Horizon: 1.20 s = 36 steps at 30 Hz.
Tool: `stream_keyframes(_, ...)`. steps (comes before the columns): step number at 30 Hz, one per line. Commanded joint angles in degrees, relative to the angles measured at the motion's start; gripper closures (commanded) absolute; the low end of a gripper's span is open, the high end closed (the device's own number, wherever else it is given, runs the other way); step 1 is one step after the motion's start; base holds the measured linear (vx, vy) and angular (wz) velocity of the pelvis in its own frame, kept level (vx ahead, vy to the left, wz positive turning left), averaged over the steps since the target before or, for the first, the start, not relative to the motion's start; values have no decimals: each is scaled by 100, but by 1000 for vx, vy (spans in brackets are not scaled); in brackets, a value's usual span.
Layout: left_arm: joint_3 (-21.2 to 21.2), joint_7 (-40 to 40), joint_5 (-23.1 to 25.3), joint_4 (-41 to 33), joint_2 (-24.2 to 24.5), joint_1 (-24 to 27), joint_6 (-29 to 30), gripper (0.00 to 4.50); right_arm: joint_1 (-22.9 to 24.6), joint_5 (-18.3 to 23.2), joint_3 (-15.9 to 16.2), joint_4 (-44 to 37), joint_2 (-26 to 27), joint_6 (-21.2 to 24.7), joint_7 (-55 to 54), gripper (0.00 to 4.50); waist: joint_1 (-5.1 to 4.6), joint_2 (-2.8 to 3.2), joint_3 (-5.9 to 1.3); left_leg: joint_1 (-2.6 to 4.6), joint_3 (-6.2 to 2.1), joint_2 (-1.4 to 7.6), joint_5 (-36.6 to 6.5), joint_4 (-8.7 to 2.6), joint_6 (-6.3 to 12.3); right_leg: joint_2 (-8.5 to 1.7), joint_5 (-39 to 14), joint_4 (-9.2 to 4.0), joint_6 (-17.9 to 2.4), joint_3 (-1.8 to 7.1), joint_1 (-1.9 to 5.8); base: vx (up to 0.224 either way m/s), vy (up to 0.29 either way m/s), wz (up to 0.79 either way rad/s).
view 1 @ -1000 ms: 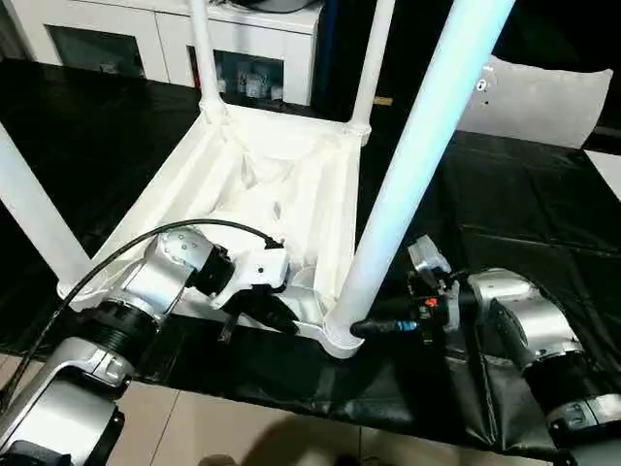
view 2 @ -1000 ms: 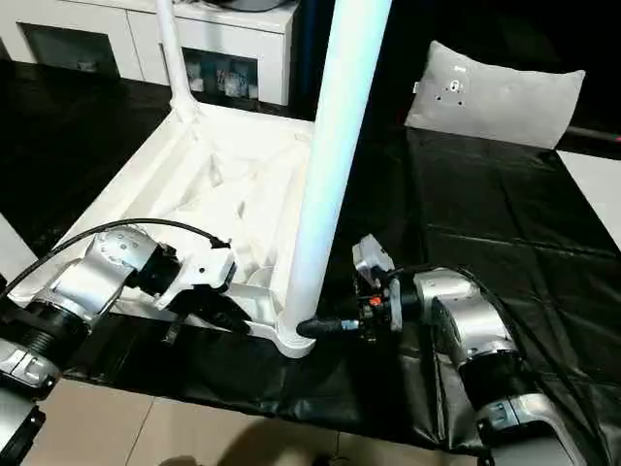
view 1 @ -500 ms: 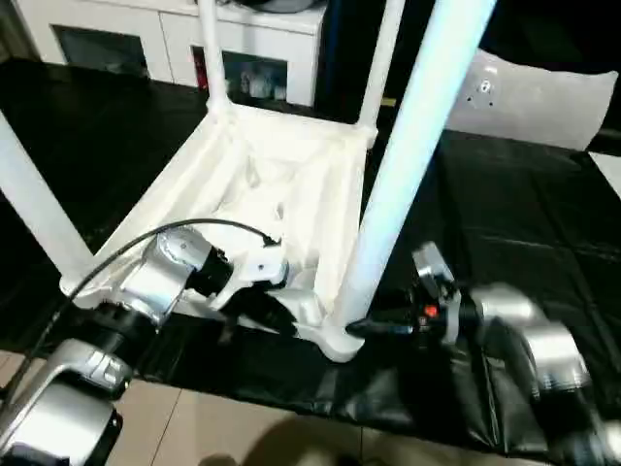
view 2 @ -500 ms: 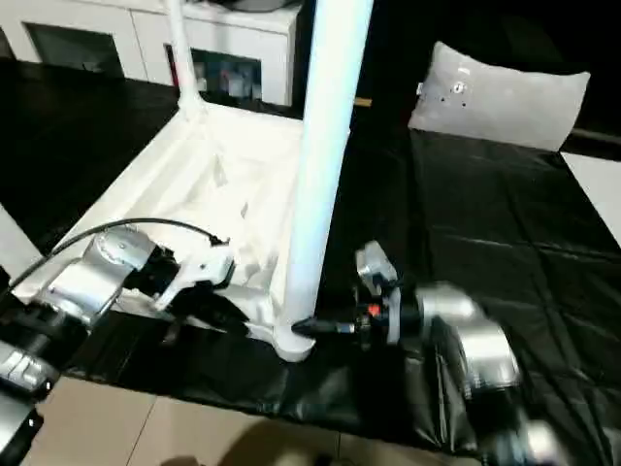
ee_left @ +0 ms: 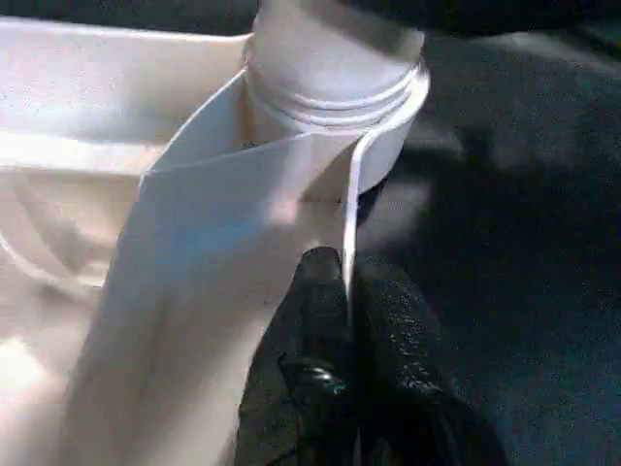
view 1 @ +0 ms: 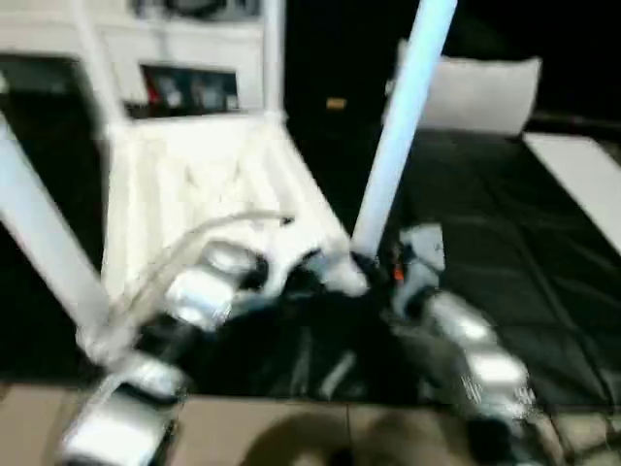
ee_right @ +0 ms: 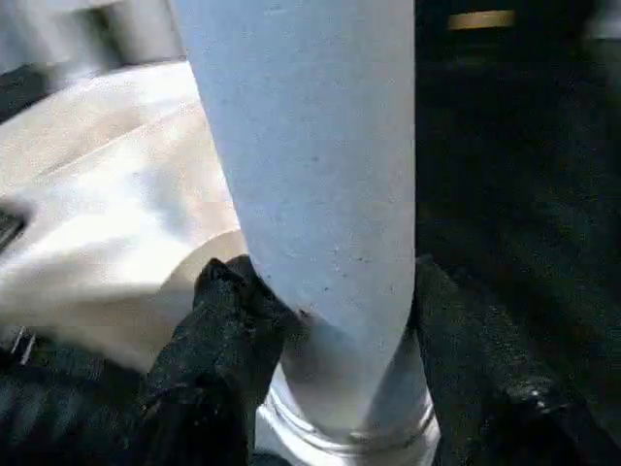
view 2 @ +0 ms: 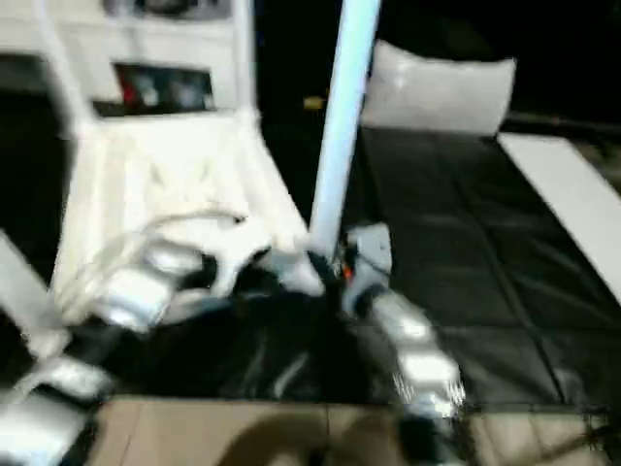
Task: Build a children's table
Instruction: Rotate leg to tighten
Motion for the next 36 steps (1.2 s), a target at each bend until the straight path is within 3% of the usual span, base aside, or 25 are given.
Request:
stream_keyframes(1, -99, 393, -169, -154, -587, -307, -167, 450, -57, -23, 140, 399, 338, 66, -451, 261, 191, 41, -312, -442, -109, 202, -3173, -1015, 113, -219, -866, 720, 5, 875, 692, 69, 151, -61)
stream_keyframes(2, -63, 530, -151, -142, -658, -315, -159, 450, -124, -76, 137, 477, 405, 51, -615, 261, 161, 38, -269, -175, -86, 194, -3400, -1152, 300, -107, -801, 881, -84, 1042, 469, 75, 11, -22)
stream_keyframes(3, -44, 613, -141, -132, -708, -322, -159, 450, -170, -85, 138, 528, 451, 30, -684, 261, 108, -266, -295, -2, -13, -284, -2935, -735, -76, -257, -3733, 57, 329, 1084, 368, 75, 11, -22)
stream_keyframes(4, -53, 636, -144, -134, -743, -326, -155, 450, -210, -79, 149, 547, 485, -28, -705, 261, 142, -379, -273, 222, 181, -562, -1714, -304, -161, -440, -5639, -493, 432, 1032, -113, 15, -54, 2)
stream_keyframes(5, -53, 636, -144, -134, -743, -326, -155, 450, -210, -79, 149, 547, 485, -28, -705, 261, 162, -412, -349, 72, 175, -563, -1202, -396, -42, -412, -5372, -400, 367, 1093, 83, 81, -24, -1)
stream_keyframes(6, -60, 661, -124, -158, -726, -316, -189, 450, -228, -130, 117, 517, 481, -216, -729, 205, 265, -359, -523, -279, 93, -454, 98, -658, 13, -300, -3438, -91, 135, 1206, 460, 81, -24, -1)
stream_keyframes(7, -62, 660, -106, -175, -686, -301, -204, 450, -208, -121, 67, 458, 455, -307, -712, 205, 276, -322, -634, -168, 106, -442, 1407, -623, 137, -120, -800, 164, -370, 1200, 354, 127, -37, -6)
stream_keyframes(8, -62, 660, -106, -175, -686, -301, -204, 450, -208, -121, 67, 458, 455, -307, -712, 191, 243, -313, -611, -142, 125, -468, 1721, -599, 228, -29, 5, 192, -648, 1181, 295, 63, -26, 6)
stream_keyframes(9, -80, 600, -86, -198, -601, -275, -283, 450, -156, -107, 24, 364, 370, -382, -634, 173, 205, -281, -593, -200, 125, -491, 2229, -579, 328, 30, 1136, 299, -1167, 1195, 354, 63, -26, 6)
stream_keyframes(10, -87, 541, -81, -222, -532, -251, -299, 450, -103, -79, 19, 292, 279, -441, -513, 162, 219, -283, -617, -180, 156, -515, 2457, -544, 484, 60, 1718, 326, -1502, 1191, 369, 51, -14, -1)
stream_keyframes(11, -95, 461, -80, -255, -441, -220, -303, 450, -33, -37, 23, 203, 154, -527, -336, 162, 226, -288, -615, -151, 176, -512, 2400, -543, 599, 63, 1800, 314, -1638, 1194, 348, 0, 0, 0)
stream_keyframes(12, -101, 434, -80, -264, -409, -208, -310, 450, -7, -10, 11, 167, 116, -531, -279, 154, 238, -295, -578, -169, 198, -489, 2092, -571, 809, 45, 1571, 287, -1825, 1198, 357, 0, 0, 0)
stream_keyframes(13, -134, 306, -83, -306, -255, -153, -342, 450, 117, 125, -51, -7, -68, -538, -11, 147, 271, -288, -556, -157, 212, -450, 1648, -597, 897, 16, 1039, 231, -1870, 1199, 361, 0, 0, 0)
stream_keyframes(14, -147, 236, -92, -315, -171, -121, -377, 450, 188, 189, -83, -101, -192, -557, 137, 139, 266, -289, -546, -159, 223, -426, 1497, -600, 920, 0, 813, 224, -1886, 1211, 353, 0, 0, 0)
stream_keyframes(16, -193, -26, -116, -333, 61, -35, -535, 450, 360, 379, -112, -334, -574, -577, 682, 117, 307, -301, -540, -151, 237, -359, 959, -640, 836, -38, 79, 171, -1756, 1221, 350, 0, 0, 0)
stream_keyframes(22, -297, -844, -229, -197, 585, 78, -1029, 450, 546, 937, -101, -602, -1579, -577, 2437, 65, 318, -298, -500, -141, 271, -319, -68, -713, 422, -47, -1040, 53, -1395, 1248, 315, 0, 0, 0)
stream_keyframes(27, -598, -2038, -369, -10, 1126, 78, -1696, 450, 234, 1363, 169, -343, -2502, -384, 4148, 30, 333, -338, -536, -140, 306, -309, -148, -704, 467, -47, -1068, 52, -1437, 1262, 293, 0, 0, 0)
stream_keyframes(32, -777, -2716, -360, 120, 1416, 25, -2247, 450, -35, 1318, 480, -56, -2861, -527, 5005, 30, 382, -320, -546, -114, 336, -276, -5, -696, 451, -67, -885, 87, -1557, 1267, 248, 0, 0, 0)
stream_keyframes(33, -851, -2970, -353, 177, 1524, -14, -2465, 450, -190, 1277, 630, 166, -2943, -591, 5367, 30, 413, -351, -559, -111, 334, -276, 53, -691, 461, -72, -823, 113, -1589, 1256, 244, 0, 0, 0)
stream_keyframes(36, -927, -3268, -389, 209, 1601, -73, -2588, 450, -420, 1256, 821, 487, -2949, -608, 5755, 57, 446, -356, -571, -104, 355, -268, 257, -678, 485, -66, -469, 157, -1720, 1267, 238, 0, 0, 0)
